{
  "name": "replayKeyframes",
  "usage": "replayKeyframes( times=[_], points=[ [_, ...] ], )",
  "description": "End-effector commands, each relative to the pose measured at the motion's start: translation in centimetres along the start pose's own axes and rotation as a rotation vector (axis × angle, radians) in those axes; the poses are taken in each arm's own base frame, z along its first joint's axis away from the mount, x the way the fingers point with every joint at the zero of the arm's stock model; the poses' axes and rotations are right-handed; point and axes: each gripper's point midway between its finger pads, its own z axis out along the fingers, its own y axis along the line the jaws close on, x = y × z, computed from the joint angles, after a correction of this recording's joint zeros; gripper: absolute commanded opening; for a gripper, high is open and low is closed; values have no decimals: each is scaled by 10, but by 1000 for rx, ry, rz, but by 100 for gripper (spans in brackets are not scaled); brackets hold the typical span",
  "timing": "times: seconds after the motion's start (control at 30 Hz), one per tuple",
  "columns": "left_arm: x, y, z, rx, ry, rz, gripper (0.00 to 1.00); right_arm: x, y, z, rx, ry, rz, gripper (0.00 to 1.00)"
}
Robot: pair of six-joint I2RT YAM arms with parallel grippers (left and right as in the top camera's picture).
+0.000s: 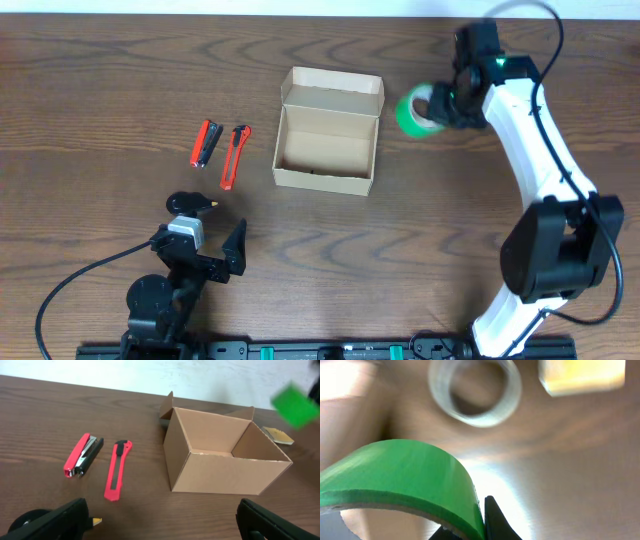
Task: Pack container
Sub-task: 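Carry the green tape with the right gripper into the box, release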
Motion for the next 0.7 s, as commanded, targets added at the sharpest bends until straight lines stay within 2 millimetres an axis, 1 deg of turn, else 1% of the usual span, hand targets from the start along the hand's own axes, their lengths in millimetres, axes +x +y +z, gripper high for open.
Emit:
replayKeyframes(
  times=[0.0,0.03,0.13,0.23,0.33,0.4,0.5,0.6,0.67],
  points=[
    [11,5,3,-16,20,9,95,-12,73,-58,-121,-144,-202,1],
    [11,5,3,-15,20,9,95,-9,94,-64,-147,-166,-240,1],
    [11,5,3,-16,20,9,95,5,139,-68,-196,-199,-287,1],
    [11,5,3,-15,20,9,95,18,166,-60,-172,-219,-293,1],
    [11,5,3,-16,20,9,95,38,187,-40,-161,-185,-294,1],
    [11,5,3,-16,20,9,95,50,194,-23,-141,-152,-284,1],
    [11,5,3,-16,20,9,95,63,194,-1,-80,-116,-257,1],
    [11,5,3,-15,20,9,96,74,193,15,-49,-79,-254,1],
    [11,5,3,-15,20,9,95,77,192,22,-31,-66,-242,1]
  ],
)
